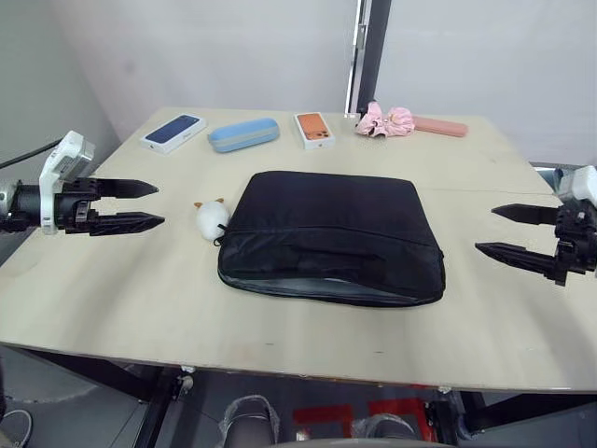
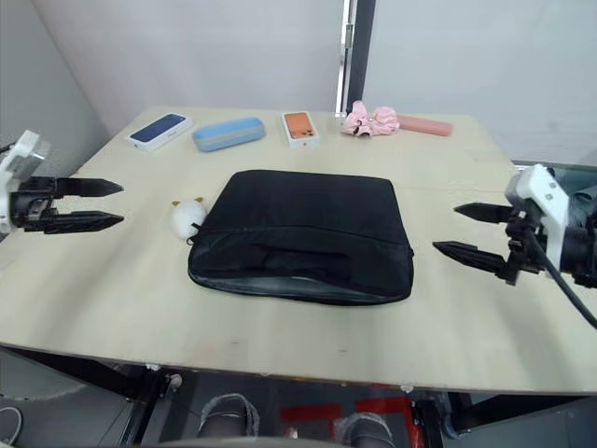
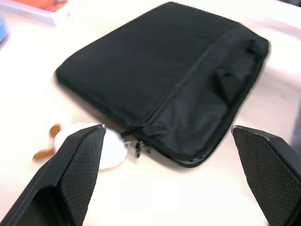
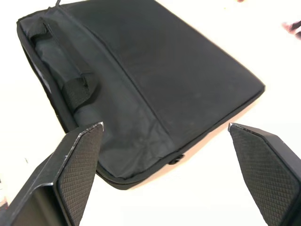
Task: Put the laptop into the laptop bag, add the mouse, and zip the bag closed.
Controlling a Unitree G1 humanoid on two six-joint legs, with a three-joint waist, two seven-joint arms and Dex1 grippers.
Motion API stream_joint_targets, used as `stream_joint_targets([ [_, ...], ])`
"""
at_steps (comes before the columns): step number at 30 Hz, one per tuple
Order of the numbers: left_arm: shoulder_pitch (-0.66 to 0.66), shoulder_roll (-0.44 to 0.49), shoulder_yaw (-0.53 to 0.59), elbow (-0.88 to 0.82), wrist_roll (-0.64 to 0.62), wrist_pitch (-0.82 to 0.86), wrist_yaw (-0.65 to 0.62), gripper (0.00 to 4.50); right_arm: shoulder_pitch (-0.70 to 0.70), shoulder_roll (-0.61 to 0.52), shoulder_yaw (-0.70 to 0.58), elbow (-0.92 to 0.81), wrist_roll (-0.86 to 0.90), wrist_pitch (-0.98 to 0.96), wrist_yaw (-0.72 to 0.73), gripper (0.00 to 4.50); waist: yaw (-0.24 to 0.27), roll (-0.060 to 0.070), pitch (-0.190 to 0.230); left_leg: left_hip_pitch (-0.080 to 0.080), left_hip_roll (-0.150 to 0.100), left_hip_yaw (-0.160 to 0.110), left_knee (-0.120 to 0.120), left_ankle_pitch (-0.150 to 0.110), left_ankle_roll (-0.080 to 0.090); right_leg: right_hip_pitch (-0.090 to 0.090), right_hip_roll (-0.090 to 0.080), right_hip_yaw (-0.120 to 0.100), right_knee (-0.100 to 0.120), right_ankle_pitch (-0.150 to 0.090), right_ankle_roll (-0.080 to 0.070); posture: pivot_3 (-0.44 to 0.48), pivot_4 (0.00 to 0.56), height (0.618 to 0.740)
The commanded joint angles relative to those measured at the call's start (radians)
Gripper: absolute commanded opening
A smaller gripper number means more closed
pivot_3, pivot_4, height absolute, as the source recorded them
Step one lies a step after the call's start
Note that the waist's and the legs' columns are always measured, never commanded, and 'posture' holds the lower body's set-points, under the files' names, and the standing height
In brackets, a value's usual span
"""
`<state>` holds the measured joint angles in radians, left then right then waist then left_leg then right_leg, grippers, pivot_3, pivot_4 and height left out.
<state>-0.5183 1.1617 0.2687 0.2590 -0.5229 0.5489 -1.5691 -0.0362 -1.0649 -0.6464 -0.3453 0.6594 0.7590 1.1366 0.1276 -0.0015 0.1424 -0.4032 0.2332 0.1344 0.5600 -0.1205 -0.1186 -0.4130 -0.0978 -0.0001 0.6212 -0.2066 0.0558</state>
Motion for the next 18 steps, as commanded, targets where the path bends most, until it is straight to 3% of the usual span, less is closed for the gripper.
stream_joint_targets([
  [1,0.003,0.002,0.033,-0.117,-0.071,-0.016,-0.043,4.5,-0.026,-0.041,-0.036,-0.041,0.024,-0.02,0.009,4.45,-0.001,0.0,0.0,0.0,0.0,0.0,0.0,0.0,0.0,0.0,0.0,0.0,0.001,0.0,0.0,0.0,0.15,0.74],
  [6,0.023,-0.037,0.008,-0.251,-0.16,0.025,-0.038,4.5,-0.098,-0.05,0.084,-0.079,0.076,0.018,-0.019,4.45,-0.007,0.0,0.0,0.001,0.0,0.001,0.002,0.0,0.0,0.0,0.0,0.001,0.002,0.0,0.0,0.0,0.15,0.74],
  [13,0.027,-0.065,0.0,-0.274,-0.193,0.037,-0.003,4.5,-0.258,-0.009,0.287,-0.106,0.119,0.039,-0.076,4.45,-0.022,0.0,0.0,0.001,0.001,0.001,0.002,0.0,0.0,-0.001,0.001,0.002,0.003,0.0,0.0,0.0,0.15,0.74],
  [18,0.097,-0.067,0.038,-0.296,-0.216,0.046,0.006,4.5,-0.399,0.084,0.447,-0.099,0.146,0.066,-0.116,4.45,-0.029,0.0,0.0,0.001,0.001,0.002,0.002,0.0,0.0,-0.001,0.001,0.002,0.003,0.0,0.0,0.0,0.15,0.74],
])
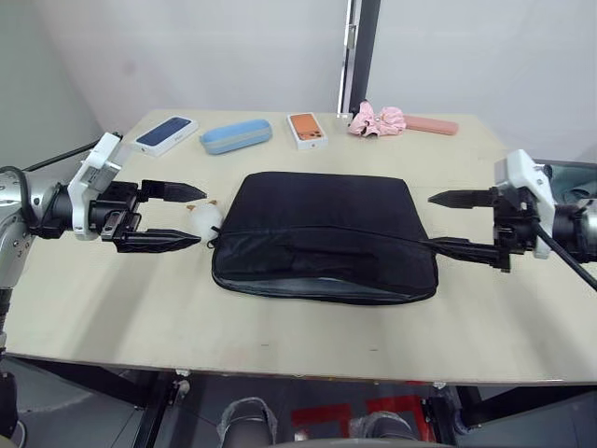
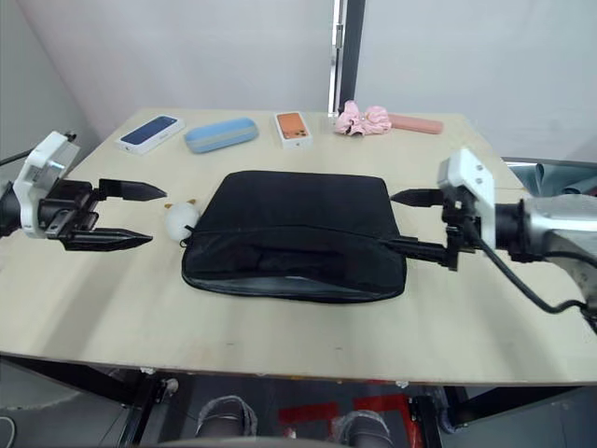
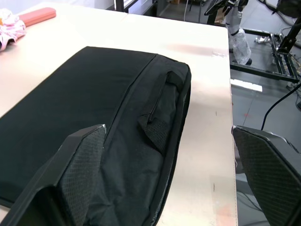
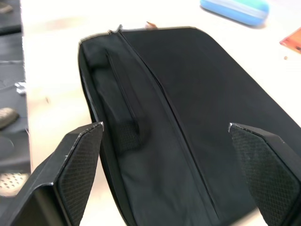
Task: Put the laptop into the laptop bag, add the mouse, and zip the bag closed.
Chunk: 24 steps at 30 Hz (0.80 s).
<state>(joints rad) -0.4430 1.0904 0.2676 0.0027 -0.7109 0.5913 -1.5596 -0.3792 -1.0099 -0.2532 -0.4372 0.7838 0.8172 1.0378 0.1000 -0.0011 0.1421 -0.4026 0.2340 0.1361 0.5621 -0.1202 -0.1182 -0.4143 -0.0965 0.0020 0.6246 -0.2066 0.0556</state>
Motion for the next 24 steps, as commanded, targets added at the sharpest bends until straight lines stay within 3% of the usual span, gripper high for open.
stream_joint_targets([
  [1,0.039,0.005,0.046,-0.053,-0.034,0.007,-0.002,4.5,-0.088,0.057,0.096,0.002,0.01,0.007,-0.024,4.45,-0.001,0.0,0.0,0.0,0.0,0.0,0.0,0.0,0.0,-0.001,0.0,0.0,0.001,0.0,0.0,0.0,0.15,0.74],
  [2,0.054,0.007,0.052,-0.06,-0.037,0.009,-0.001,4.5,-0.115,0.086,0.126,0.014,0.005,0.004,-0.03,4.45,-0.003,0.0,0.0,-0.001,0.0,0.0,0.0,0.0,0.0,-0.002,0.0,0.0,0.001,0.0,0.0,0.0,0.15,0.74],
  [3,0.069,0.009,0.06,-0.061,-0.032,0.004,0.002,4.5,-0.135,0.108,0.151,0.024,0.003,0.006,-0.031,3.91,-0.004,0.0,0.0,-0.001,0.0,0.0,0.001,0.0,0.0,-0.002,0.0,0.0,0.002,0.0,0.0,0.0,0.15,0.74],
  [14,0.208,0.032,0.182,-0.072,-0.049,0.011,0.017,4.5,-0.304,0.352,0.471,0.207,-0.183,-0.066,-0.008,0.16,-0.004,0.0,0.0,-0.002,0.0,-0.001,0.003,0.0,0.0,-0.004,0.0,0.0,0.005,0.0,0.0,0.0,0.15,0.74],
  [24,0.223,0.031,0.217,-0.068,-0.065,0.017,0.034,4.5,-0.411,0.532,0.667,0.415,-0.391,-0.127,0.0,0.03,-0.01,0.0,0.0,-0.002,0.001,-0.002,0.005,0.0,-0.001,-0.004,0.001,0.0,0.008,0.0,0.0,0.0,0.15,0.74],
])
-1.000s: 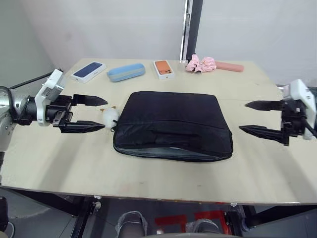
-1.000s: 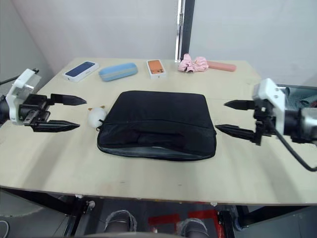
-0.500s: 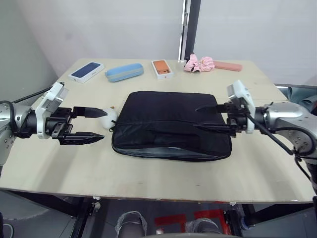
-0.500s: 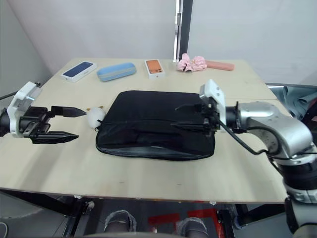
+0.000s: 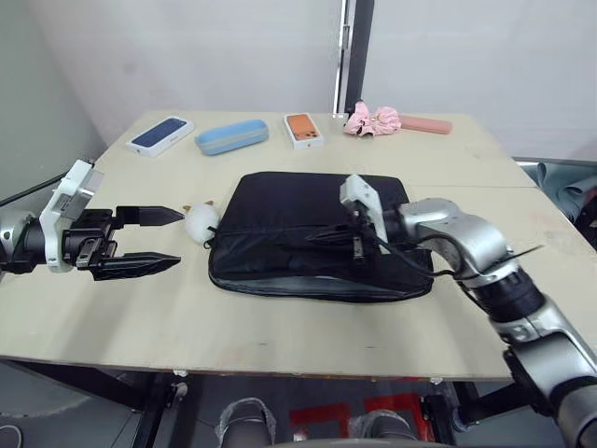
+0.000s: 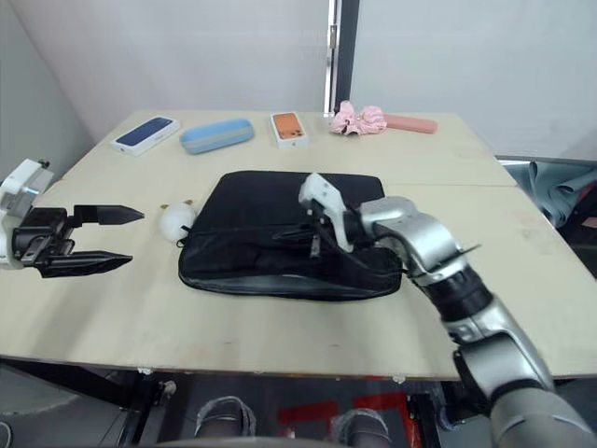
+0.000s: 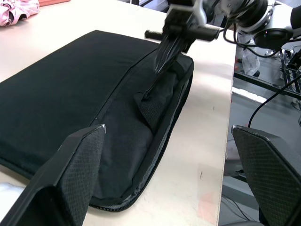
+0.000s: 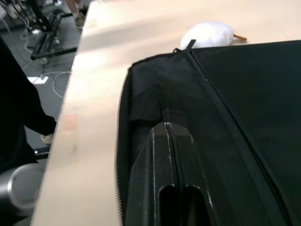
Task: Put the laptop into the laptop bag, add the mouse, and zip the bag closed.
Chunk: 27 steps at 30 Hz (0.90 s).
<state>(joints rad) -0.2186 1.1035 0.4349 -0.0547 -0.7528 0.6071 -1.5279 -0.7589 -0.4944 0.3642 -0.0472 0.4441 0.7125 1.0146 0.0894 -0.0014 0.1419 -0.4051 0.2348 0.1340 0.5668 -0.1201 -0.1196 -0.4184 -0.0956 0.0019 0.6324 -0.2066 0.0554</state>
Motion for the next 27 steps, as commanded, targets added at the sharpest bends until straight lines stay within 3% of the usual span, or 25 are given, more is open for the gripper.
stream_joint_targets([
  [1,-0.004,0.018,0.049,-0.007,-0.022,0.0,0.003,4.5,-0.034,0.021,0.072,0.045,-0.076,-0.032,0.033,0.03,0.002,0.0,0.0,0.0,0.0,0.0,0.0,0.0,0.0,0.0,0.0,0.0,-0.001,0.0,0.0,0.0,0.15,0.74],
  [10,-0.029,0.004,0.052,0.025,-0.036,0.014,0.032,4.5,-0.102,0.069,0.122,0.221,-0.215,-0.064,0.038,0.03,0.003,0.0,0.0,0.0,0.0,-0.001,0.002,0.0,0.0,0.0,0.0,0.0,0.002,0.0,0.0,0.0,0.15,0.74],
  [15,-0.086,-0.016,0.068,0.165,-0.048,0.066,0.126,4.5,-0.097,0.069,0.089,0.246,-0.219,-0.082,0.066,0.03,0.004,0.0,0.0,0.0,0.0,-0.002,0.007,0.0,0.0,0.001,0.0,0.0,0.007,0.0,0.0,0.0,0.15,0.74],
  [17,-0.101,-0.016,0.05,0.216,-0.018,0.077,0.172,4.5,-0.096,0.067,0.085,0.239,-0.219,-0.08,0.074,0.03,0.004,0.0,0.0,0.0,0.0,-0.002,0.009,0.0,-0.001,0.001,0.0,0.0,0.009,0.0,0.0,0.0,0.15,0.74],
  [21,-0.093,0.008,-0.073,0.337,0.158,0.082,0.33,4.5,-0.093,0.066,0.085,0.218,-0.23,-0.069,0.07,0.03,0.004,-0.001,0.0,0.001,0.0,-0.003,0.011,0.0,-0.001,0.001,0.0,0.001,0.012,0.0,0.0,0.0,0.15,0.74],
  [27,0.064,-0.007,0.08,0.19,0.1,0.16,0.372,4.5,-0.075,0.067,0.083,0.173,-0.223,-0.048,0.066,0.03,0.002,-0.004,-0.001,-0.001,0.002,-0.004,0.011,0.0,-0.002,0.0,0.001,0.0,0.01,0.0,-0.001,0.0,0.15,0.74],
])
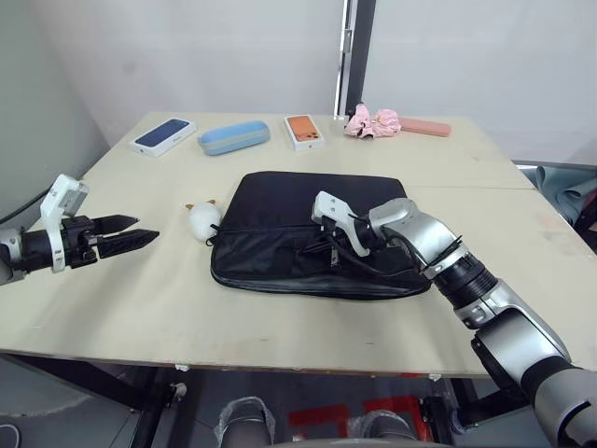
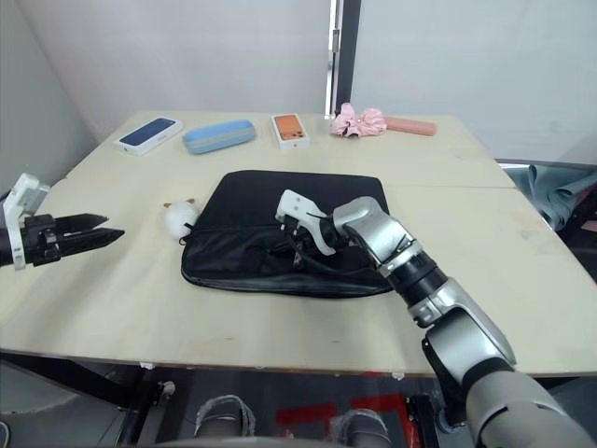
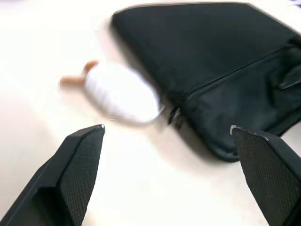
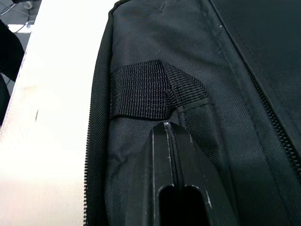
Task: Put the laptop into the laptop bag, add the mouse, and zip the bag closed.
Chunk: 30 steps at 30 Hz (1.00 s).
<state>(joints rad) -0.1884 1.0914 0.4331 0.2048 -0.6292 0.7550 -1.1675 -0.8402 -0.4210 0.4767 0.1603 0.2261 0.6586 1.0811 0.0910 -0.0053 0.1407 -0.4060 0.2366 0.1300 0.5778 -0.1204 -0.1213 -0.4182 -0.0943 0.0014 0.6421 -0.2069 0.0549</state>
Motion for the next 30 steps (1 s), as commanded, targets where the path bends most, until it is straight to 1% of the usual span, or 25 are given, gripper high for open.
stream_joint_targets([
  [1,0.052,0.002,0.095,-0.081,-0.026,0.016,0.016,4.5,0.008,-0.006,-0.031,-0.038,-0.004,0.007,0.0,0.03,0.002,0.0,0.0,0.0,0.0,0.0,-0.001,0.0,0.0,0.0,0.0,0.0,0.0,0.0,0.0,0.0,0.15,0.74],
  [4,0.101,-0.019,0.124,-0.123,-0.035,0.024,0.028,4.5,0.012,-0.001,-0.03,-0.035,-0.003,0.009,-0.002,0.03,0.002,0.0,0.0,0.0,0.002,0.0,-0.001,0.0,-0.001,0.0,0.002,-0.001,0.0,0.0,0.0,0.0,0.15,0.74],
  [5,0.086,-0.038,0.12,-0.13,-0.041,0.033,0.054,4.5,0.012,0.0,-0.03,-0.03,-0.004,0.008,-0.002,0.03,0.003,0.0,0.0,0.001,0.002,0.0,-0.001,0.0,-0.001,0.0,0.002,-0.001,0.0,0.0,0.0,0.0,0.15,0.74],
  [7,0.036,-0.073,0.106,-0.132,-0.049,0.042,0.106,4.5,0.012,-0.001,-0.028,-0.022,-0.008,0.0,0.002,0.03,0.006,0.0,0.0,0.001,0.003,0.0,0.0,0.0,-0.001,0.0,0.002,-0.001,0.002,0.0,-0.001,0.0,0.15,0.74],
  [9,-0.076,-0.113,0.073,-0.079,-0.066,0.102,0.178,4.5,0.005,-0.002,-0.031,-0.008,-0.012,-0.004,0.003,0.03,0.011,0.0,0.0,0.001,0.003,0.0,0.001,0.0,-0.001,0.001,0.002,-0.001,0.003,0.0,-0.001,0.0,0.15,0.74],
  [12,-0.2,-0.148,-0.024,0.003,-0.019,0.12,0.212,4.5,0.007,-0.013,-0.026,-0.008,-0.023,-0.015,0.011,0.03,0.01,0.0,0.0,0.001,0.004,-0.001,0.002,0.0,-0.001,0.0,0.002,-0.002,0.006,0.0,-0.001,0.0,0.15,0.74],
  [14,-0.3,-0.174,-0.099,0.105,0.033,0.121,0.24,4.5,0.008,-0.012,-0.03,-0.004,-0.026,-0.01,0.008,0.03,0.008,0.0,0.0,0.002,0.003,-0.001,0.003,0.0,-0.002,0.001,0.002,-0.001,0.007,0.0,-0.001,0.0,0.15,0.74],
  [16,-0.423,-0.212,-0.156,0.262,0.097,0.104,0.29,4.5,0.01,-0.011,-0.034,-0.004,-0.03,-0.009,0.002,0.03,0.007,0.0,0.0,0.002,0.003,-0.001,0.003,0.001,-0.002,0.001,0.002,-0.001,0.007,0.0,-0.001,0.0,0.15,0.74],
  [18,-0.524,-0.247,-0.196,0.403,0.149,0.069,0.313,4.5,0.014,-0.014,-0.042,-0.013,-0.03,-0.003,-0.006,0.03,0.006,-0.001,0.0,0.001,0.003,-0.001,0.004,0.001,-0.003,0.001,0.002,-0.001,0.006,0.0,-0.001,0.0,0.15,0.74],
  [21,-0.639,-0.289,-0.242,0.586,0.226,-0.01,0.344,4.5,0.021,-0.019,-0.056,-0.027,-0.031,0.011,-0.024,0.03,0.007,-0.001,-0.001,0.0,0.003,-0.002,0.004,0.001,-0.003,0.001,0.003,-0.001,0.004,0.0,-0.001,0.0,0.15,0.74],
  [25,-0.752,-0.332,-0.263,0.771,0.287,-0.094,0.34,4.5,0.015,-0.001,-0.102,-0.002,-0.029,0.02,-0.081,0.03,0.01,-0.001,0.0,-0.001,0.003,-0.002,0.003,0.001,-0.003,0.001,0.003,-0.002,0.003,0.0,-0.001,0.0,0.15,0.74],
  [30,-0.812,-0.381,-0.279,0.889,0.34,-0.156,0.325,4.5,0.022,-0.016,-0.136,0.004,-0.024,0.032,-0.096,0.03,0.017,-0.001,0.0,0.0,0.003,-0.003,0.003,0.001,-0.003,0.002,0.002,-0.003,0.003,0.0,-0.001,0.0,0.15,0.74],
])
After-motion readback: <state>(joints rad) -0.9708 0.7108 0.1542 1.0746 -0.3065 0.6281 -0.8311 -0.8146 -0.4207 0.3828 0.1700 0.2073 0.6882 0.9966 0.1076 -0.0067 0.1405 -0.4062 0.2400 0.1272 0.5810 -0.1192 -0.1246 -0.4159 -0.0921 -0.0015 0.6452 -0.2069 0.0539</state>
